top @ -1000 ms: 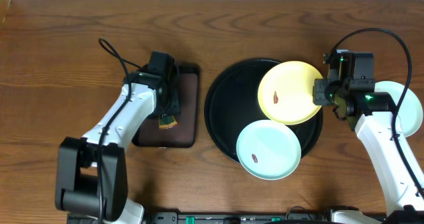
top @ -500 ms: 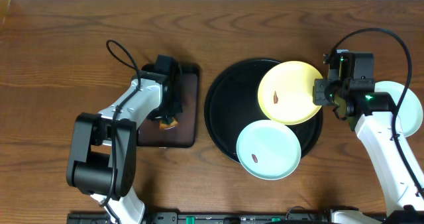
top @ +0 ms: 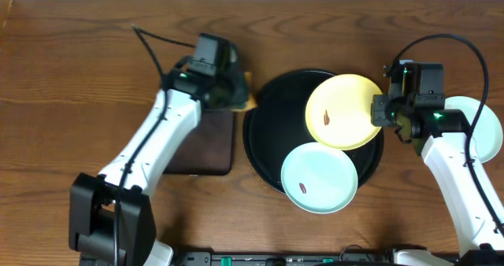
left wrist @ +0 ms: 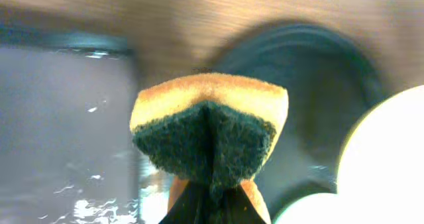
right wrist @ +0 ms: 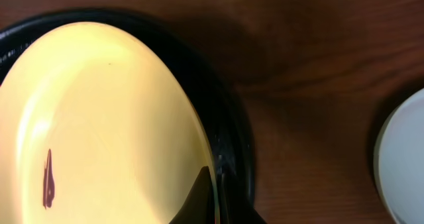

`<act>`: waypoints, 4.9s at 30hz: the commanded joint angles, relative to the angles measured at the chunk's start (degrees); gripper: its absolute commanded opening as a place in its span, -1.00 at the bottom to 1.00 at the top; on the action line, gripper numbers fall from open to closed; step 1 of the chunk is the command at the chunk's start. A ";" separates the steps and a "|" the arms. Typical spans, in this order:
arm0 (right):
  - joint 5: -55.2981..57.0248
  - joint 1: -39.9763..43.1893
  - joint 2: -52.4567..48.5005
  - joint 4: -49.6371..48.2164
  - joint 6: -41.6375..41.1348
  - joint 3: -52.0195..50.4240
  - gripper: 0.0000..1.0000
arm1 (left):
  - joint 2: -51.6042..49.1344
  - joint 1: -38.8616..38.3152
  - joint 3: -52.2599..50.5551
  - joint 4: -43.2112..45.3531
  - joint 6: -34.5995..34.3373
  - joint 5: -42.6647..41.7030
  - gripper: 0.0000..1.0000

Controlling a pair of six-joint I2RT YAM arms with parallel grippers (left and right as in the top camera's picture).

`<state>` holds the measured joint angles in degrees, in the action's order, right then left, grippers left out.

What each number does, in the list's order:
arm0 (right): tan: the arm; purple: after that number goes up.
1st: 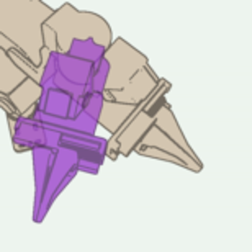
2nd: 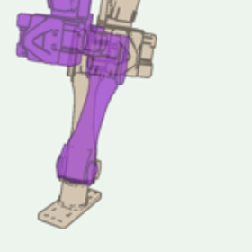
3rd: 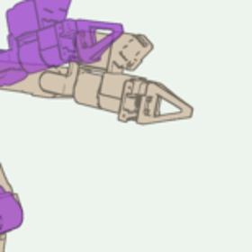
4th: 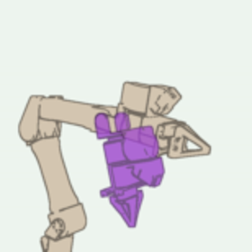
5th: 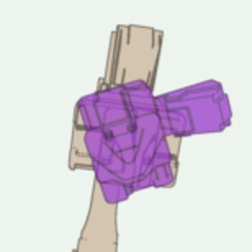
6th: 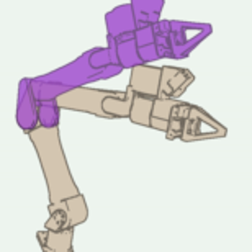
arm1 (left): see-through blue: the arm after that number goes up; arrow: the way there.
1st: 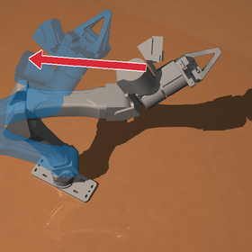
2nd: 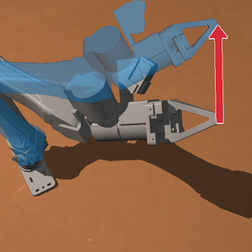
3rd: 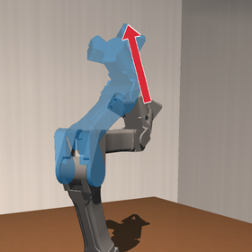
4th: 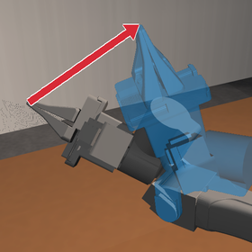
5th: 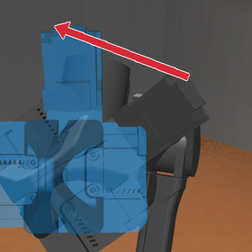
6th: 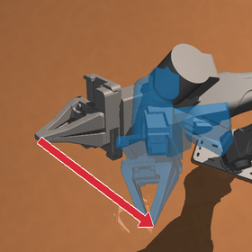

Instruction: Clean dirty plates on tray and stack at the side

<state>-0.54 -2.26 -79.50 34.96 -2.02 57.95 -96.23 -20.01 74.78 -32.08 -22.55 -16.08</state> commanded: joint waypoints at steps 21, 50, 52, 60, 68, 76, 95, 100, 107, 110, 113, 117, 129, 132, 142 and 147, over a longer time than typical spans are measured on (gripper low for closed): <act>8.00 -5.70 -15.21 -6.21 -4.42 0.11 -0.98 | -12.87 -14.86 0.46 19.02 -11.45 -9.20 -0.85; 10.19 -7.26 -14.10 -12.33 0.44 0.13 -0.98 | -26.71 -19.28 0.46 35.58 -19.80 -12.00 -0.85; 10.97 -8.15 -14.10 -12.39 1.29 0.13 -0.97 | -28.24 -19.28 0.46 36.09 -19.80 -11.96 -0.85; 12.76 -9.51 -14.10 -12.04 0.94 0.13 -0.98 | -28.85 -18.12 0.48 34.05 -16.61 -7.72 -0.85; 12.74 -9.51 -14.10 -11.76 1.01 0.13 -0.97 | -28.83 -17.38 2.69 21.99 -9.53 7.28 -0.85; 12.76 -9.51 -14.10 -11.47 1.03 0.13 -0.97 | -28.83 -17.44 12.26 9.73 -2.54 21.46 -0.86; 14.03 -9.51 -14.10 -10.75 1.03 0.13 -0.98 | -23.28 -15.76 18.91 0.79 -4.22 21.59 -0.85; 13.60 -9.51 -14.10 -10.75 0.98 0.13 -0.98 | -17.44 -12.63 18.88 -2.47 -4.55 10.71 -0.85; 11.21 -9.51 -14.10 -10.75 0.76 0.13 -0.98 | -9.27 -7.13 18.88 -13.86 -4.68 7.96 -0.85; 10.56 -9.51 -14.10 -10.71 -0.20 0.13 -0.98 | -7.39 -3.56 18.88 -22.62 -4.22 11.69 -0.85; 9.62 -9.51 -14.10 -10.08 -0.72 0.13 -0.98 | -7.50 0.31 17.68 -29.62 -3.63 17.07 -0.85; 8.59 -9.51 -14.10 -9.55 -0.74 0.13 -0.98 | -7.50 6.08 9.44 -27.58 -2.75 18.25 -0.85; 11.39 -10.49 -11.47 -2.05 2.67 8.00 -0.98 | -7.50 12.28 -7.19 -14.08 -1.46 15.45 -0.02; 16.02 -12.44 -9.46 0.09 5.46 10.34 -0.97 | -7.50 12.28 -7.19 -14.08 -1.46 15.47 0.43; 42.77 -23.98 -5.55 1.70 8.85 11.67 -0.98 | -7.50 12.28 -7.19 -14.08 -1.46 15.47 0.60; 52.59 -30.01 -5.55 0.74 13.44 11.69 -0.98 | -7.50 12.28 -7.19 -14.08 -1.46 15.45 0.61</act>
<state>41.52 -29.17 -86.48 36.42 7.94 68.31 -104.18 -7.92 67.99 -46.04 -24.12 -0.93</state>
